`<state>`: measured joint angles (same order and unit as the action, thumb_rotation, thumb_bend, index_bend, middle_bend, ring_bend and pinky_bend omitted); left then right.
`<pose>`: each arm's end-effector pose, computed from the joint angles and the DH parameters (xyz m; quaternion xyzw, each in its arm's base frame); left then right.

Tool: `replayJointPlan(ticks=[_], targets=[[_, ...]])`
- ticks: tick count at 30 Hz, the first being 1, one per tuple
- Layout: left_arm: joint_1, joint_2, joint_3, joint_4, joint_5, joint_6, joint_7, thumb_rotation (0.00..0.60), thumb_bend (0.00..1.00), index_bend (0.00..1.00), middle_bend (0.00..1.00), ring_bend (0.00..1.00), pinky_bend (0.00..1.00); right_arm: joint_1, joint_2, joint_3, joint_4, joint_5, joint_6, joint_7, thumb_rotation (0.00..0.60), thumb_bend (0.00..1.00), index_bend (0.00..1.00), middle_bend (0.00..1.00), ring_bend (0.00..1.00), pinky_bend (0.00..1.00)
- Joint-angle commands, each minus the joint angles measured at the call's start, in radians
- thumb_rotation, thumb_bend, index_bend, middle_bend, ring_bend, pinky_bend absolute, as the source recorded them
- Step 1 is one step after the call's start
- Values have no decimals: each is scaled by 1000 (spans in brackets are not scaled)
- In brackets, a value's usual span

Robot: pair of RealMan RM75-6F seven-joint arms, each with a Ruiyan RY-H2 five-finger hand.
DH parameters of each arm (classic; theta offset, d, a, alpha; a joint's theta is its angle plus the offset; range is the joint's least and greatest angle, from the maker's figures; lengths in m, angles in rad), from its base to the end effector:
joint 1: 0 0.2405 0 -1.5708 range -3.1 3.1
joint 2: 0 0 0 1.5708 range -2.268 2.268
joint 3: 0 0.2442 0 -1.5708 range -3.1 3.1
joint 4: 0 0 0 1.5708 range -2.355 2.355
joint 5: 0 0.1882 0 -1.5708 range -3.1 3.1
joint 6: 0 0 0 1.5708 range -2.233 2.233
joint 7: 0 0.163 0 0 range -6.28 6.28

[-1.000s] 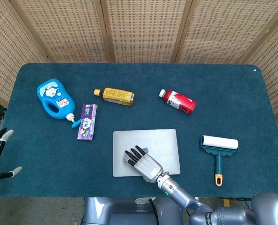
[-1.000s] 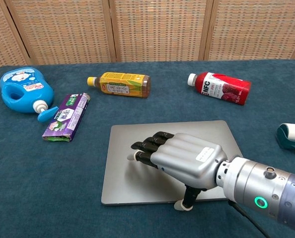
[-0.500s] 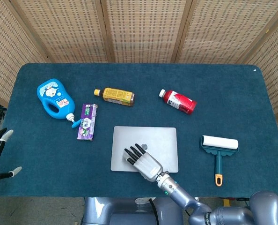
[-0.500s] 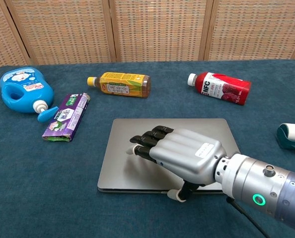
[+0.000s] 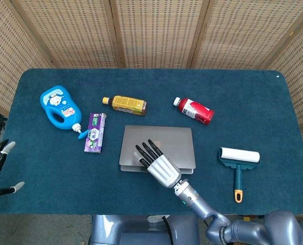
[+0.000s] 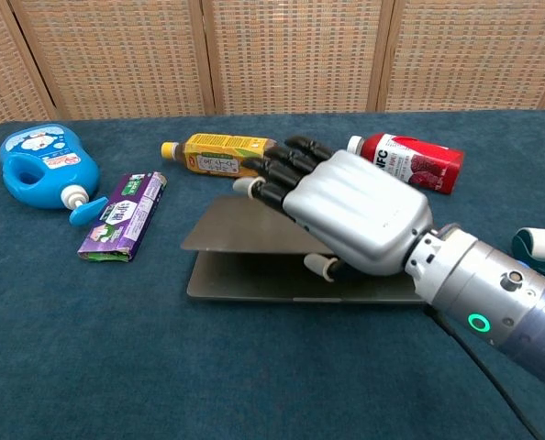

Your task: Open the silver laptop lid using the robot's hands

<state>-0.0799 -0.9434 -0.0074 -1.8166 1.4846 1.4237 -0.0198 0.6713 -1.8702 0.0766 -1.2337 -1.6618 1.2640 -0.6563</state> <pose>-0.2750 0.1847 0.1932 -0.5989 -0.4365 -0.3676 0.5619 -0.0747 -0.2787 -0.0574 0.7837 -0.0564 0.4429 0.4318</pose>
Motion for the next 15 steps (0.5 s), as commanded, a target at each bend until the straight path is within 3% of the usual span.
replayJointPlan(ticks=[1,6,11,15], targets=[[-1,1,0,0,-2,-1,-1,600,0,0,0,0,0,9,-47,45,73,-8,26,-4,600,481,114,71,0,0],[-2,4,-1,3,-6,-6,-11,600,0,0,0,0,0,22,-55,91,76,66,-40,-73,600,481,116,61,0,0],[-7,5,-1,4,-11,-17,-15,600,0,0,0,0,0,30,-47,119,46,122,-85,-157,600,480,220,66,0,0],[-11,3,0,5,-11,-23,-12,600,0,0,0,0,0,41,-52,140,41,157,-105,-189,600,483,220,71,5,8]])
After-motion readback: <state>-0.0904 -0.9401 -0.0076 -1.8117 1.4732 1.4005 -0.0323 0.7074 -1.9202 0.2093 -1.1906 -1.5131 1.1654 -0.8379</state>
